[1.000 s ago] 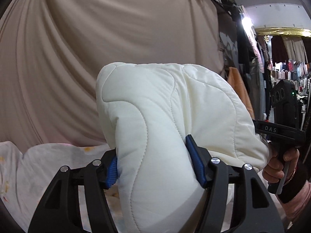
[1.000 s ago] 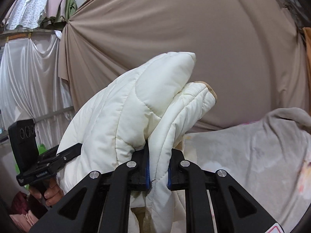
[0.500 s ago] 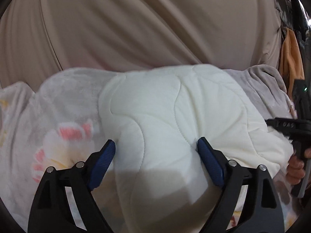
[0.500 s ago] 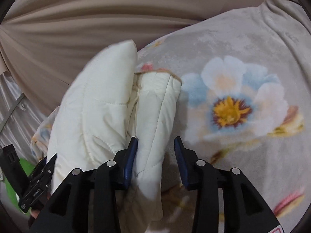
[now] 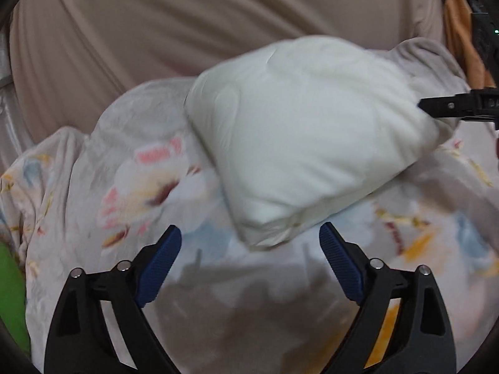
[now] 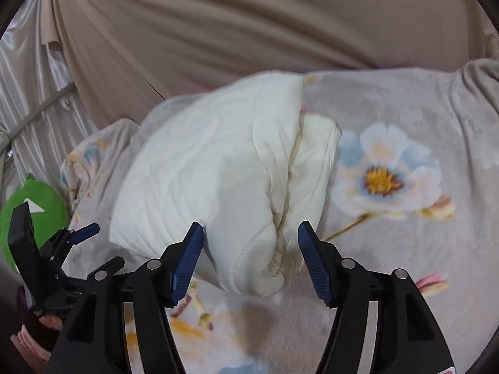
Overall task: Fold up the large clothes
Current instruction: 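Lower the bundle onto the blanket and open both tools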
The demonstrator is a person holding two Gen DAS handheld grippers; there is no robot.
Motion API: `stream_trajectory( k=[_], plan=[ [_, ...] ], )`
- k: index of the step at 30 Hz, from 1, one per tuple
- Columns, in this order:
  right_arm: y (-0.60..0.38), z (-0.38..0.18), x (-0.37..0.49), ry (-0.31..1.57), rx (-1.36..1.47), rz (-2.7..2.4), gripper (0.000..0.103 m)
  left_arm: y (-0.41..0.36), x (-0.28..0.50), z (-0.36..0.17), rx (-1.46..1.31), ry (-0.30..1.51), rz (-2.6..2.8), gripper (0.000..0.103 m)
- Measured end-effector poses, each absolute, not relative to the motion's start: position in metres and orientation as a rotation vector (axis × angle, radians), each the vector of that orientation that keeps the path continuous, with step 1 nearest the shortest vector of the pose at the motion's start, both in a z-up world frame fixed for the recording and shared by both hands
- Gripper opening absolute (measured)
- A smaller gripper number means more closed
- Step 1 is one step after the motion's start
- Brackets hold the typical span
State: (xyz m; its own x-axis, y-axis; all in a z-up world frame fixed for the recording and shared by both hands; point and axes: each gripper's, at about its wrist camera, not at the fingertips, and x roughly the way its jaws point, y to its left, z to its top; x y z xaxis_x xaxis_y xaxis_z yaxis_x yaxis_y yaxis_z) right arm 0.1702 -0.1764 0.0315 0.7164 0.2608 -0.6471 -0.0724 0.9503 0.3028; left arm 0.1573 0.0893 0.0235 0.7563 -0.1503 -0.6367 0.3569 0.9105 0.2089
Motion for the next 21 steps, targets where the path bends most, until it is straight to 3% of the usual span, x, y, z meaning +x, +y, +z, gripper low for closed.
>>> stream_trajectory(
  k=[1,4,9,15,21],
  plan=[
    [-0.175,0.025,0.175,0.769,0.283,0.178,0.043,0.093,0.163,0.023,0.313,0.66,-0.268,0.071],
    [-0.171,0.035,0.178,0.729,0.299,0.208,0.01,0.105,0.18,0.033,0.253,0.652,-0.258,0.07],
    [-0.172,0.081,0.161,0.579,0.266,0.234,0.008,0.098,0.197,0.032,0.341,0.592,-0.18,0.071],
    [-0.169,-0.013,0.204,0.797,0.243,0.153,0.01,0.106,0.221,0.007,0.291,0.69,-0.178,0.079],
    [-0.174,0.007,0.192,0.765,0.236,0.134,0.021,0.115,0.175,0.03,0.199,0.683,-0.26,0.077]
  ],
)
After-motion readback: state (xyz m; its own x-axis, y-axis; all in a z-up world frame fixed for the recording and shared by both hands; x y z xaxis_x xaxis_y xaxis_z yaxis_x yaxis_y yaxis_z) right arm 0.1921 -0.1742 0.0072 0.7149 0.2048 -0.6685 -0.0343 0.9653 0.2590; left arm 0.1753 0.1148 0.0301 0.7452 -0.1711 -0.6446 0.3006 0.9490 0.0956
